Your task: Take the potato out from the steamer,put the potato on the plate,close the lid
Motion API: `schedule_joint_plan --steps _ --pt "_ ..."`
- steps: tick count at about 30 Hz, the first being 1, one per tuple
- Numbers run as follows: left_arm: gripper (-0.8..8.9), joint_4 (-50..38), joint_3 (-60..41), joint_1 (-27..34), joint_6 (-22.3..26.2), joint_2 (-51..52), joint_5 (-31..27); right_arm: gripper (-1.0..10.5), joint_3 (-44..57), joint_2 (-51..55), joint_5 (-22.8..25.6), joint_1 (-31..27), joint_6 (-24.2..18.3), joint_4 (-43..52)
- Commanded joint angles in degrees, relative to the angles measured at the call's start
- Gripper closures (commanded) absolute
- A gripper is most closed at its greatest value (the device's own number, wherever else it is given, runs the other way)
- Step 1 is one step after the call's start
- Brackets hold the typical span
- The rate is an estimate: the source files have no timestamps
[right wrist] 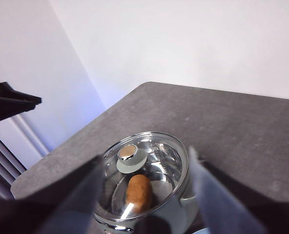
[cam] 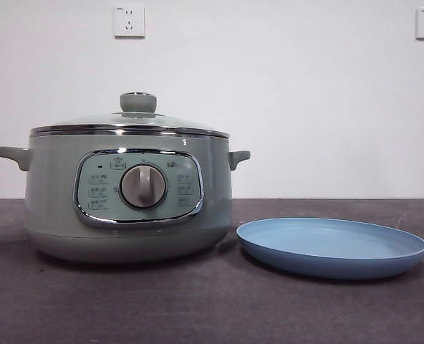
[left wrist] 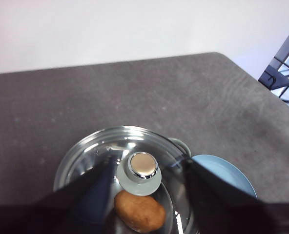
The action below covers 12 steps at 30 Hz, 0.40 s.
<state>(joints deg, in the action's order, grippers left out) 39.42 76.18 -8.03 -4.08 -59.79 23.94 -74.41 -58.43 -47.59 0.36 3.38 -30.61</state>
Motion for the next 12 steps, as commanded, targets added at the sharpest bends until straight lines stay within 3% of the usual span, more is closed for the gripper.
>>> schedule_joint_plan --steps 1,6,12 --pt "3.72 -0.9 0.1 -1.1 0.3 -1.5 0.2 3.3 -0.2 -0.1 0.0 0.2 -0.4 -0.1" --pt "3.72 -4.2 0.1 -4.5 -0.7 -5.2 -0.4 3.3 -0.2 -0.1 0.0 0.2 -0.3 -0.1" --pt "3.73 -7.7 0.1 -10.0 -0.6 -10.8 -7.5 3.3 -0.2 -0.1 0.2 0.2 -0.2 -0.8"
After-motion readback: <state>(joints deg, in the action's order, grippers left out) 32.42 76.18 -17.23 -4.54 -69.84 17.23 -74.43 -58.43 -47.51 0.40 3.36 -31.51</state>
